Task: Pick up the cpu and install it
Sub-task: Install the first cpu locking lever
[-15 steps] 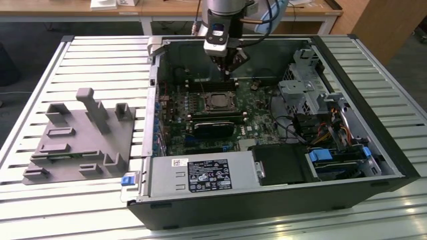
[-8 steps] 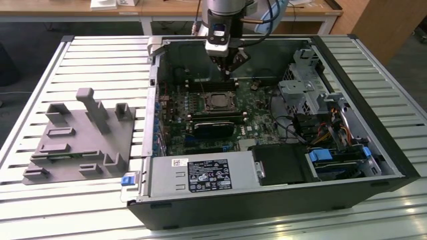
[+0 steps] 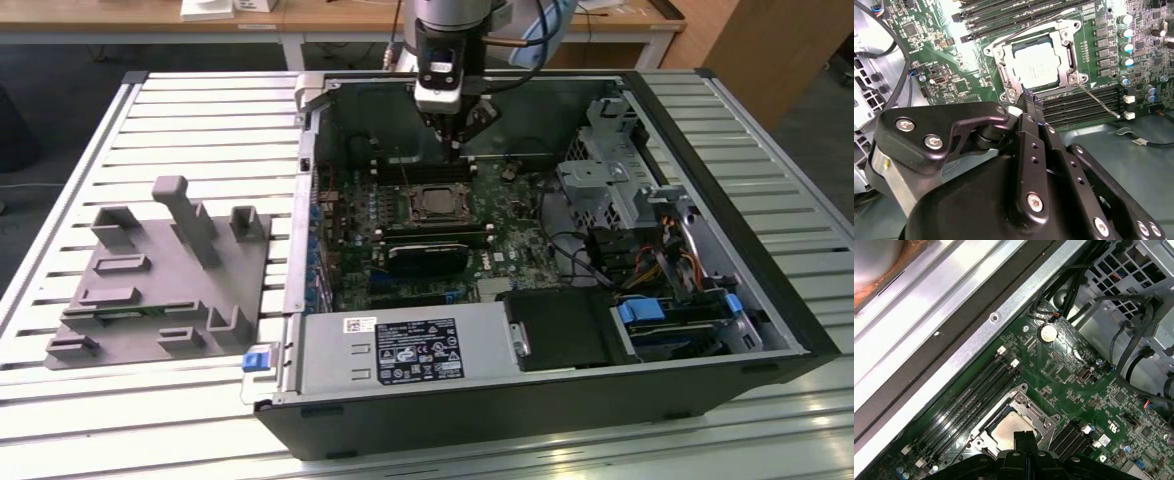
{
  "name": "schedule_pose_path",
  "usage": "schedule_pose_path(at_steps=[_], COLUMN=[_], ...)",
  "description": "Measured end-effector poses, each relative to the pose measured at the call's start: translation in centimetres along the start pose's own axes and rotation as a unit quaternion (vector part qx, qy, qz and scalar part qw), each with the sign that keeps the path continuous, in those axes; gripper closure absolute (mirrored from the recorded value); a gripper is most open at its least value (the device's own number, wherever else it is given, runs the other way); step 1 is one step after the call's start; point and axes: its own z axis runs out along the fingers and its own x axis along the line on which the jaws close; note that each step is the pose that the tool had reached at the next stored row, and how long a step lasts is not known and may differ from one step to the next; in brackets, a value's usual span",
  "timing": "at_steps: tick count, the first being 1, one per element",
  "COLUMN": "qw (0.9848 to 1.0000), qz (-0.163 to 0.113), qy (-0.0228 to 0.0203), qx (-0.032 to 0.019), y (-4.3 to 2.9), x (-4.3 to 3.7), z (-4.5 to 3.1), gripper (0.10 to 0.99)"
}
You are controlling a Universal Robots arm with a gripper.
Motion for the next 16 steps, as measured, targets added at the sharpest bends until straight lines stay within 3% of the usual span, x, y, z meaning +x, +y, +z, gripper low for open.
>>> schedule_pose_path(at_steps=[16], qw=[0.9987], qz=[-0.05], qy=[0.0011], qx=[-0.0049], y=[0.0], x=[0.0], z=[0.0], gripper=[0.98])
